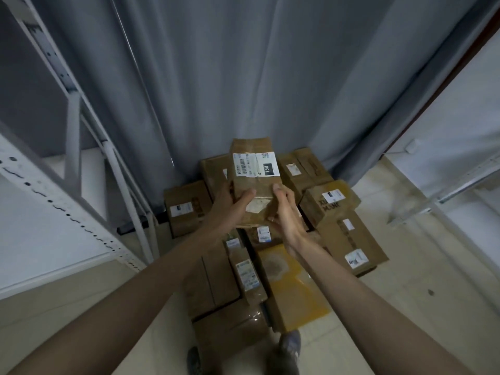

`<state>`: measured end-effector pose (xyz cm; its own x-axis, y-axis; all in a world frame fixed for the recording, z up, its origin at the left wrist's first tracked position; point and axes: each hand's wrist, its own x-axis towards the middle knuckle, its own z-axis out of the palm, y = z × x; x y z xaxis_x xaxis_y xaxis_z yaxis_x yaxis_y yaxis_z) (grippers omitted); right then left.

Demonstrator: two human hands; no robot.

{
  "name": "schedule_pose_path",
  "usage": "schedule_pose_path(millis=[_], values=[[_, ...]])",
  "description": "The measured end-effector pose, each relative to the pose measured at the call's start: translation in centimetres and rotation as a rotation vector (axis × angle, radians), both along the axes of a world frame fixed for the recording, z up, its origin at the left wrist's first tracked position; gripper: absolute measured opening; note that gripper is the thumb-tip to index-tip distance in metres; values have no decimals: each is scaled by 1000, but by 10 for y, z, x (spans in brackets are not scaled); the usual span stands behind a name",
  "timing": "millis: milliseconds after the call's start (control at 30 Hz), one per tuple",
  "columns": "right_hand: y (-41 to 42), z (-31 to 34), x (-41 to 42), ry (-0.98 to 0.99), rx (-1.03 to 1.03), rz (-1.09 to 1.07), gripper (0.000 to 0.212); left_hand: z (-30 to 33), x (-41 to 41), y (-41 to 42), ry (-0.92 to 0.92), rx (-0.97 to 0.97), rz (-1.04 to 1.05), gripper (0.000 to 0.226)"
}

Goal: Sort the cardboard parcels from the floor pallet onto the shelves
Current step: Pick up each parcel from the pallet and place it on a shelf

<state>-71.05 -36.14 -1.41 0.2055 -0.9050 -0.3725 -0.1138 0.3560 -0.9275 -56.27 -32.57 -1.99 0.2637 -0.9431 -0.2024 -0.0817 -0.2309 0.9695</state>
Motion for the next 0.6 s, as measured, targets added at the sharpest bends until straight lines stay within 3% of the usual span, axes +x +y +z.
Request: schedule_pose_path(millis=[167, 333, 400, 500, 600], values=[[-51, -54, -4, 57, 154, 57, 26, -46, -5, -31, -9, 66, 62, 45], [-113, -124, -5, 81, 342, 75, 29, -109, -17, -68, -222, 252, 98, 93], [-139, -158, -8, 65, 392, 73, 20, -143, -24, -85, -346, 278, 72, 98], [-175, -218, -16, 42, 510, 66, 34, -206, -26, -116, -419, 306, -6, 105], [-205, -287, -19, -7, 622, 39, 33, -275, -28, -146, -532, 320, -31, 98]])
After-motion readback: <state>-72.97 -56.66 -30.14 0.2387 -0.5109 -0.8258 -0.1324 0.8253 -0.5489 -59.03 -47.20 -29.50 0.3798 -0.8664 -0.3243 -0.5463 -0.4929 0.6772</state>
